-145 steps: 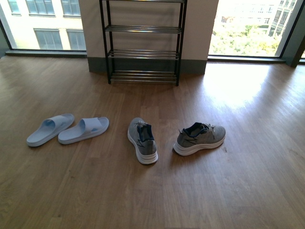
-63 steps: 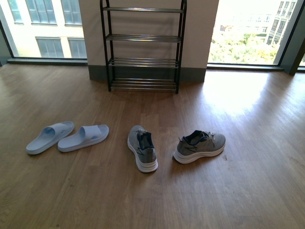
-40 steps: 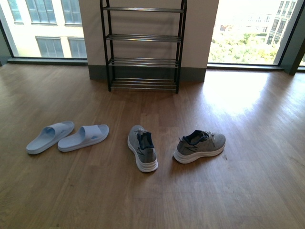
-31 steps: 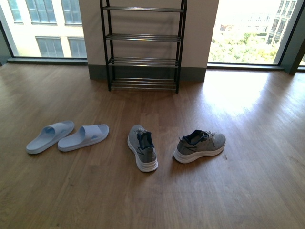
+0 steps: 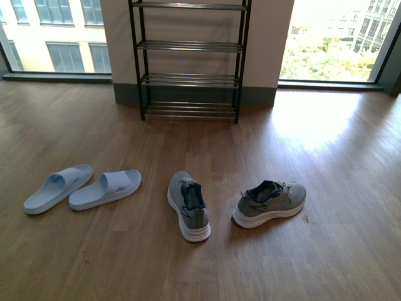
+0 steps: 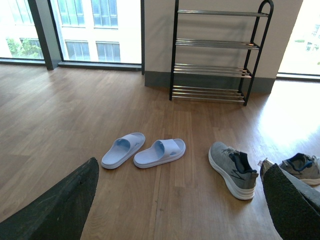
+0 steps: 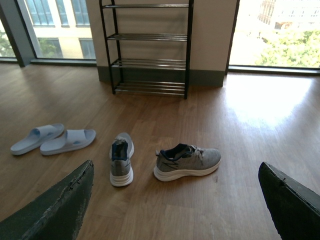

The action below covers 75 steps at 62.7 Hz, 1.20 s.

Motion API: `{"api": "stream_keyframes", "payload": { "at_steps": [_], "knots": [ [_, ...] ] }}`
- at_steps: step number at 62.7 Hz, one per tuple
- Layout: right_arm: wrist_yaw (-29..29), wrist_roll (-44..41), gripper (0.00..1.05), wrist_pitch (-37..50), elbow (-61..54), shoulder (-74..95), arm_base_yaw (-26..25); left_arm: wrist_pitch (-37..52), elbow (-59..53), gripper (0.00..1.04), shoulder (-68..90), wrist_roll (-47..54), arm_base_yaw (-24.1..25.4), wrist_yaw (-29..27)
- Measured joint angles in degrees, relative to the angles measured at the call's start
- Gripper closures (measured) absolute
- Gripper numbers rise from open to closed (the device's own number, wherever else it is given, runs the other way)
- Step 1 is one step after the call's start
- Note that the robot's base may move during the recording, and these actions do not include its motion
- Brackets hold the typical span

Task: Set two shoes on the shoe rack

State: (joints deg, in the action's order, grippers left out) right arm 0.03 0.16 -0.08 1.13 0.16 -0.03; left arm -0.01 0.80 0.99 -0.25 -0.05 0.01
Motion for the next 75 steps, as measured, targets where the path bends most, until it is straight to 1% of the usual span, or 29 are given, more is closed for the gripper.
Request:
{"api": "stream_keyframes", "payload": {
  "at_steps": [75],
  "knots": [
    [0.00,0.00,0.09,0.00,0.00,0.00,0.00,0.00,0.00,0.09,0.00,0.02,0.00,0.00]
  ]
}}
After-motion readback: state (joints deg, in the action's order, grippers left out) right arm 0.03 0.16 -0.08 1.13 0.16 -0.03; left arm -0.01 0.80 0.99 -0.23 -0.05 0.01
